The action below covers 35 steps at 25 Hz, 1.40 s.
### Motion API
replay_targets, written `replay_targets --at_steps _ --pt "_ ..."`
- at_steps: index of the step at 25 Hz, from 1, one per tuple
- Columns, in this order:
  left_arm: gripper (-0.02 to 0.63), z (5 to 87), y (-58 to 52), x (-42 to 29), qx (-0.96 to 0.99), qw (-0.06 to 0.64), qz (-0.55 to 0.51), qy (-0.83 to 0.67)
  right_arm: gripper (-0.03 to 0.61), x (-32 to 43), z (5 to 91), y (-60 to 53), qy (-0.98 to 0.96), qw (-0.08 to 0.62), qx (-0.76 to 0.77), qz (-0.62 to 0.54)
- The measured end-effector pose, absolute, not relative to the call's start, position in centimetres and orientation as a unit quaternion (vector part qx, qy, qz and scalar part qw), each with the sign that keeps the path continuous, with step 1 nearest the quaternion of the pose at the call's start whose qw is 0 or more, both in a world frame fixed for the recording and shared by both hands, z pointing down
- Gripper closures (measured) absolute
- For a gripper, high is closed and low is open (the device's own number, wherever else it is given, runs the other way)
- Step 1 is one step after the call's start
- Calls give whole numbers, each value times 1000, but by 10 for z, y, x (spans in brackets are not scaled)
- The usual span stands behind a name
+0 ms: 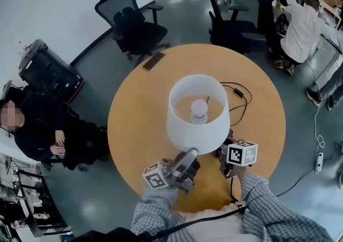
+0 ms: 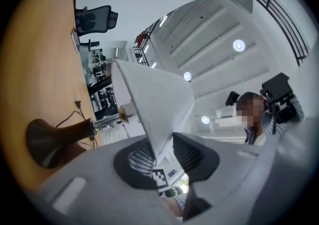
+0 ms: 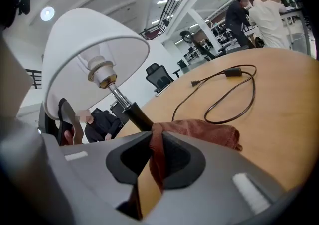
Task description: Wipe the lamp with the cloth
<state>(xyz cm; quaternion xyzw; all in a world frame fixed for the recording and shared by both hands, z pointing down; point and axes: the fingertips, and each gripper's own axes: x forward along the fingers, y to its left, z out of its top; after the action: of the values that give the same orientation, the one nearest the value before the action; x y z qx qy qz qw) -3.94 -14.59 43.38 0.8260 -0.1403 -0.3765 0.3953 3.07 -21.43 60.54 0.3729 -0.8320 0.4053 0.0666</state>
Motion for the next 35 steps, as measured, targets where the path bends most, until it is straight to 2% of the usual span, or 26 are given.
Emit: replay_targets --at_steps 15,21,26,32,35 --pt "508 441 -140 -46 829 392 -373 -141 523 87 554 -181 -844 53 416 334" --pt "508 442 -142 -47 830 391 -369 -145 523 107 548 -160 -859 147 422 249" --pt "499 444 -141 -42 831 394 -359 -157 523 96 596 -142 -847 217 406 264" --pt "469 445 -135 -41 842 397 -323 -171 517 65 633 -135 -841 225 383 311" --pt "450 446 -131 -45 845 397 -312 -176 490 59 635 -136 -840 219 380 320"
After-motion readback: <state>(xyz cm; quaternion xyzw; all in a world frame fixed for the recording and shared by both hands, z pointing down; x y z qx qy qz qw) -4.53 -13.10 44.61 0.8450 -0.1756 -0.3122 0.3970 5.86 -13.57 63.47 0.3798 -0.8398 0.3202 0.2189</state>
